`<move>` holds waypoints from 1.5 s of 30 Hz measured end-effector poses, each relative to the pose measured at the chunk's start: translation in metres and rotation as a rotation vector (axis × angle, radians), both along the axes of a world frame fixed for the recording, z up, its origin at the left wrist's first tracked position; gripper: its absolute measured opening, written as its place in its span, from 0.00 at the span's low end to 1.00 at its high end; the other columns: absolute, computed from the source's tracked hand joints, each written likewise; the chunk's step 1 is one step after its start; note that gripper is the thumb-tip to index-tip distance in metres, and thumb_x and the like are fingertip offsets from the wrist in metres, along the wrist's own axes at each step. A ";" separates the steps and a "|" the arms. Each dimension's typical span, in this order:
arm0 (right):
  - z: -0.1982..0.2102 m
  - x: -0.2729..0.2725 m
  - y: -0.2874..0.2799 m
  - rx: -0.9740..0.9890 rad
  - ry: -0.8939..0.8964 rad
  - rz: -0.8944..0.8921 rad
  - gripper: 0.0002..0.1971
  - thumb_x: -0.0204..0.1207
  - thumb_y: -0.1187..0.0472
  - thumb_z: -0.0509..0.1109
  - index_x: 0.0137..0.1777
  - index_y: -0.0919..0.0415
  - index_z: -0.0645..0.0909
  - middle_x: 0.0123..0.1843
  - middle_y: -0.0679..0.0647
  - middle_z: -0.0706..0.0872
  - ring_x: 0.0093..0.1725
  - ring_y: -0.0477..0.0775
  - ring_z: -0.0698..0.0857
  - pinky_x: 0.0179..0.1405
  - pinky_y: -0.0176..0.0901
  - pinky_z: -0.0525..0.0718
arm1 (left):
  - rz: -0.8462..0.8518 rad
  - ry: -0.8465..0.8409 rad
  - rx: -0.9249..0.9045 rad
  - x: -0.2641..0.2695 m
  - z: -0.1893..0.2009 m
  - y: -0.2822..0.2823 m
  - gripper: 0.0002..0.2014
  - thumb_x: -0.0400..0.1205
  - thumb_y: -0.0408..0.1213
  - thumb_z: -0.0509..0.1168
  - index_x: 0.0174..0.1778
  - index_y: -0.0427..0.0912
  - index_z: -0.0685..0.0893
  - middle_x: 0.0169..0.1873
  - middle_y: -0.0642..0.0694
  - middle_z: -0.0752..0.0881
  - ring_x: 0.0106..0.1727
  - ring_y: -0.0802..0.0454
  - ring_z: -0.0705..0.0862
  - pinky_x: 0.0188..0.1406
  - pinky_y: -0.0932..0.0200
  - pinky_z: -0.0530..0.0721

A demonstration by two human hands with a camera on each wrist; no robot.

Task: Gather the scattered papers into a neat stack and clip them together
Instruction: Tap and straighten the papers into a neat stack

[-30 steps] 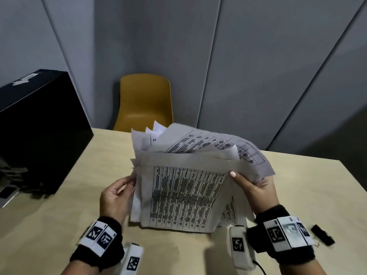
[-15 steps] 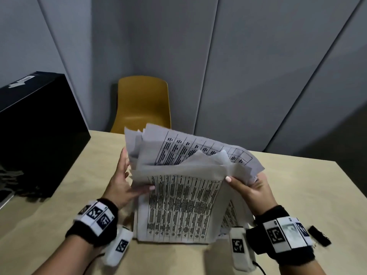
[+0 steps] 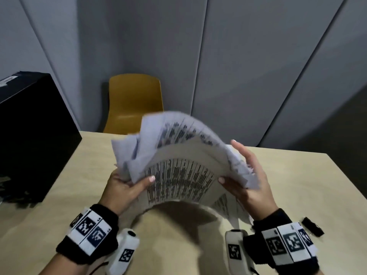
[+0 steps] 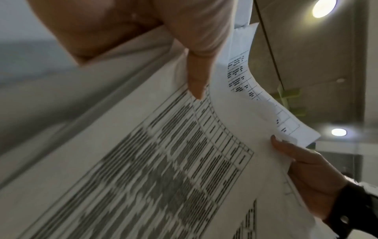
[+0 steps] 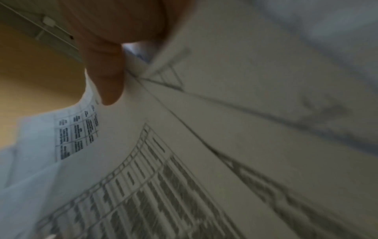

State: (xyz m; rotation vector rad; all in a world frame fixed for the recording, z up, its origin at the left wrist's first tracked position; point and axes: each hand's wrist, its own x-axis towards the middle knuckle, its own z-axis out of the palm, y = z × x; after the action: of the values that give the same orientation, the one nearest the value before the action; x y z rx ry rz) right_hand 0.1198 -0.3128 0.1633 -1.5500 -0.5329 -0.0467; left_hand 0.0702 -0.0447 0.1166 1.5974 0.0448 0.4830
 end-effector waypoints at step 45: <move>0.016 0.010 -0.011 0.043 -0.182 -0.143 0.19 0.67 0.79 0.69 0.47 0.52 0.79 0.45 0.40 0.87 0.38 0.43 0.85 0.41 0.31 0.84 | -0.041 0.061 -0.050 -0.005 0.004 0.015 0.26 0.74 0.14 0.63 0.33 0.53 0.93 0.33 0.59 0.92 0.38 0.66 0.89 0.41 0.73 0.85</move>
State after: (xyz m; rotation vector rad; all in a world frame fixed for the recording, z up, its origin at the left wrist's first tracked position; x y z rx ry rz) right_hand 0.1301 -0.3242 0.1791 -1.5480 -0.5597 -0.3094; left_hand 0.0655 -0.0297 0.1205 1.5613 0.0696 0.3981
